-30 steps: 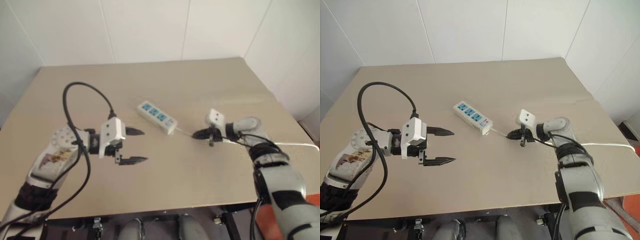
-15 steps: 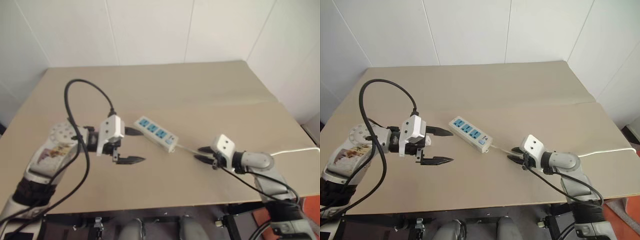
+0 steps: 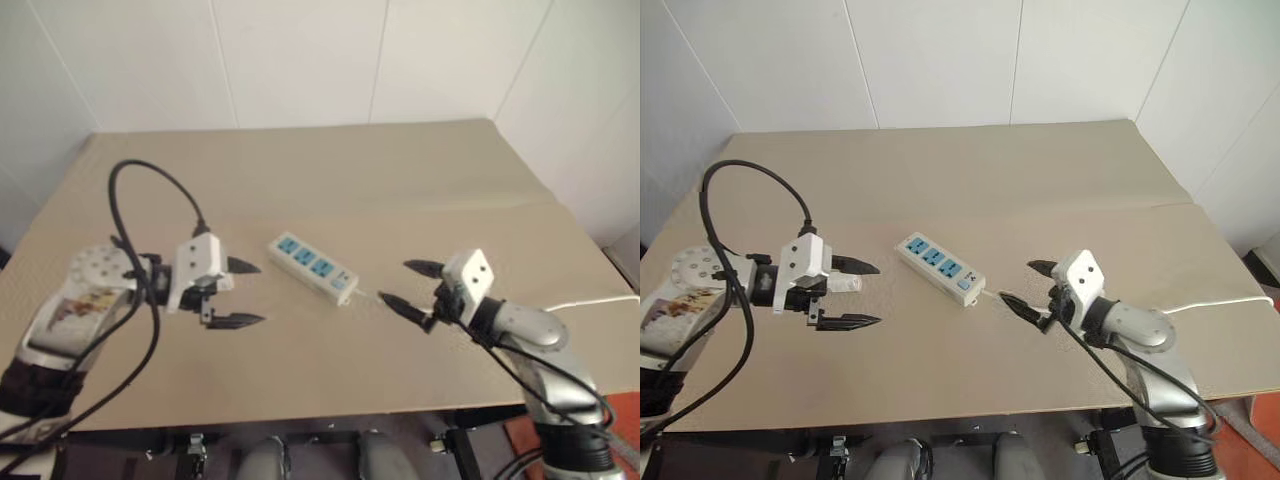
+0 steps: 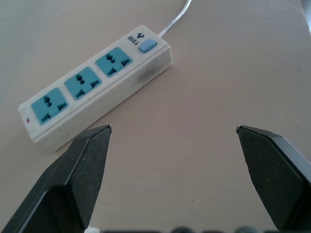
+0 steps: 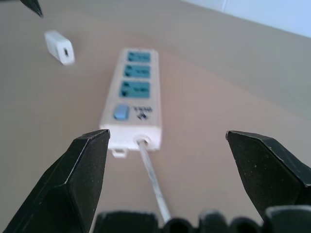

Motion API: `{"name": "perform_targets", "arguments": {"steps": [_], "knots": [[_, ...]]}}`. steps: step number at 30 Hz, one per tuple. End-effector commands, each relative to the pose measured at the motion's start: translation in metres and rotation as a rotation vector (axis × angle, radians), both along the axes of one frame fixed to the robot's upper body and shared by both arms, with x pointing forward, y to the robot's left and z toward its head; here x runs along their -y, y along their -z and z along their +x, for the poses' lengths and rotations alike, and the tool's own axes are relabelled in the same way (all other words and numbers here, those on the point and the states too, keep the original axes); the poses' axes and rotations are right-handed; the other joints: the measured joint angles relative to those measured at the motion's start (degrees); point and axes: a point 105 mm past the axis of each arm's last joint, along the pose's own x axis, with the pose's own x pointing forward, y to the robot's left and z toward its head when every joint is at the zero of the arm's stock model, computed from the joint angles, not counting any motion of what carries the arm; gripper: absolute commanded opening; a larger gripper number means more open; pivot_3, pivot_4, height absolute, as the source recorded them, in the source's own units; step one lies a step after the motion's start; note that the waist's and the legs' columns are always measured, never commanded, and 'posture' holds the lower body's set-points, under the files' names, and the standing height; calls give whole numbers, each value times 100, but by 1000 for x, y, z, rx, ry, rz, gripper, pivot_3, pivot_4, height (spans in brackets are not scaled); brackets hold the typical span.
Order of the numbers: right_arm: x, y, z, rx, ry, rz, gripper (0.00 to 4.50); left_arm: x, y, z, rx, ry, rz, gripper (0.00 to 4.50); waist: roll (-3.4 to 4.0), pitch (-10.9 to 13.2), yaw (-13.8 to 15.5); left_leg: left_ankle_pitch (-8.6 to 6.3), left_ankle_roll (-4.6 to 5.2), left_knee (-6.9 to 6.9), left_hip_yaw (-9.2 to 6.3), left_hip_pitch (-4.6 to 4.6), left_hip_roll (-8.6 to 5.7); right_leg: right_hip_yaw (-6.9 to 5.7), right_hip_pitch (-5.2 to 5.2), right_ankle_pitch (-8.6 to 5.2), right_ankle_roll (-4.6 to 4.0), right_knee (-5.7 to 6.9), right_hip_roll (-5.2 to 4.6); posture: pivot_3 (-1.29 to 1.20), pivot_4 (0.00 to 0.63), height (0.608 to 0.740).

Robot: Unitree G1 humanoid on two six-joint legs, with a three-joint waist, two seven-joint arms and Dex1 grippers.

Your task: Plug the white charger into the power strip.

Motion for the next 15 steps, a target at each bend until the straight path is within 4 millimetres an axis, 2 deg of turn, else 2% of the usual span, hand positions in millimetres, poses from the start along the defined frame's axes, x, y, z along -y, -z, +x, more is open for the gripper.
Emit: {"name": "perform_targets", "arguments": {"steps": [1, 8, 15], "knots": [[-17, -7, 4, 52, -76, 20, 4475, -8, -10, 3, 41, -21, 4, 4500, -3, 0, -1, 0, 0, 0, 2, 0, 0, 0, 1, 0, 0, 0, 0, 0, 150, 740], [-40, 10, 33, 62, -84, -7, 4475, -7, -4, 0, 9, -5, -1, 4500, -3, 0, -7, 0, 0, -1, 6, -4, 1, 0, -8, 0, 0, 0, 2, 0, 150, 740], [-54, 22, 44, 37, -95, 14, 4475, -8, -1, -2, 9, -13, 11, 4500, -3, 0, -7, 0, 0, -1, 2, -4, 0, 0, -10, 0, -1, 2, 1, 0, 150, 740]]}}
